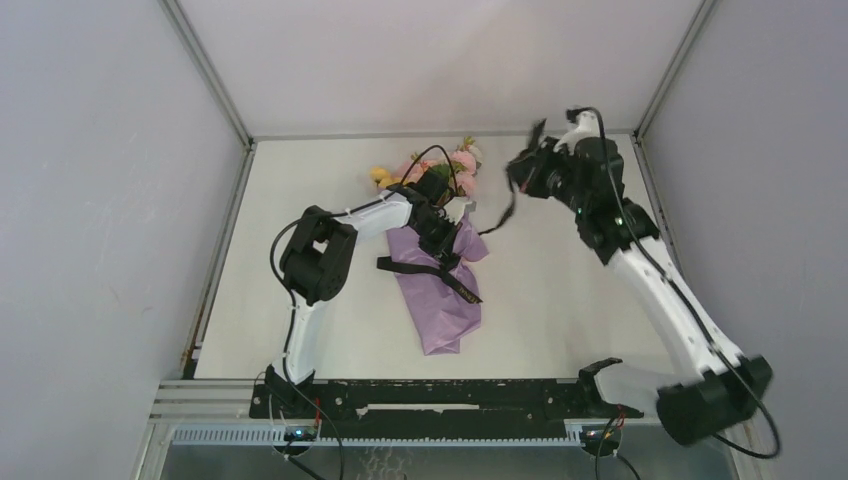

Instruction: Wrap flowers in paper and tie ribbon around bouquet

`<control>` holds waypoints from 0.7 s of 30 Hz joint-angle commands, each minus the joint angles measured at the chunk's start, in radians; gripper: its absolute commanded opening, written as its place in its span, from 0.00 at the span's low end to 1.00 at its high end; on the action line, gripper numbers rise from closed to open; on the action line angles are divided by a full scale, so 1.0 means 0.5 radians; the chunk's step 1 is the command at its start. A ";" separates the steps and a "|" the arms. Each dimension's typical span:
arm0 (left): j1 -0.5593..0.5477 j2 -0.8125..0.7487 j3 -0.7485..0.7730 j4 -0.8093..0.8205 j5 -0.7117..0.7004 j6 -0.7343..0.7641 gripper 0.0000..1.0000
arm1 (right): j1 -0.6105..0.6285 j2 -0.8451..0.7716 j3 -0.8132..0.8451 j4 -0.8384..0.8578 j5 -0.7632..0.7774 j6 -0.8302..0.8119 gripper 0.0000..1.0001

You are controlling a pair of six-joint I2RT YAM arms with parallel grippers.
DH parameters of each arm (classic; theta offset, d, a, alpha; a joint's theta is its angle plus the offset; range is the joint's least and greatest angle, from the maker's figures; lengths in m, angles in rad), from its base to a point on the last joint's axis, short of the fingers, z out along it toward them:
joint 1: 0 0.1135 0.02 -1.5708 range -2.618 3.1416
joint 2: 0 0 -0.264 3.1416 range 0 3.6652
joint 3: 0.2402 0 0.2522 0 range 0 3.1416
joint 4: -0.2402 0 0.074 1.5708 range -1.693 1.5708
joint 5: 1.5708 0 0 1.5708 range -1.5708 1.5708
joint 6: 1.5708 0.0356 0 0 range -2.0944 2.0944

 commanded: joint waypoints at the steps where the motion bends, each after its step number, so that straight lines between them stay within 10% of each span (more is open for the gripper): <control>1: 0.030 -0.119 0.024 -0.079 -0.016 0.107 0.00 | 0.484 -0.348 0.001 0.027 -0.092 -0.397 0.00; 11: 0.126 -0.152 0.015 -0.119 0.068 0.130 0.00 | 0.925 -0.502 -0.381 0.317 -0.553 -0.343 0.00; 21: 0.154 -0.248 0.028 -0.188 0.143 0.179 0.00 | 0.978 0.260 -0.670 0.968 -0.685 -0.296 0.00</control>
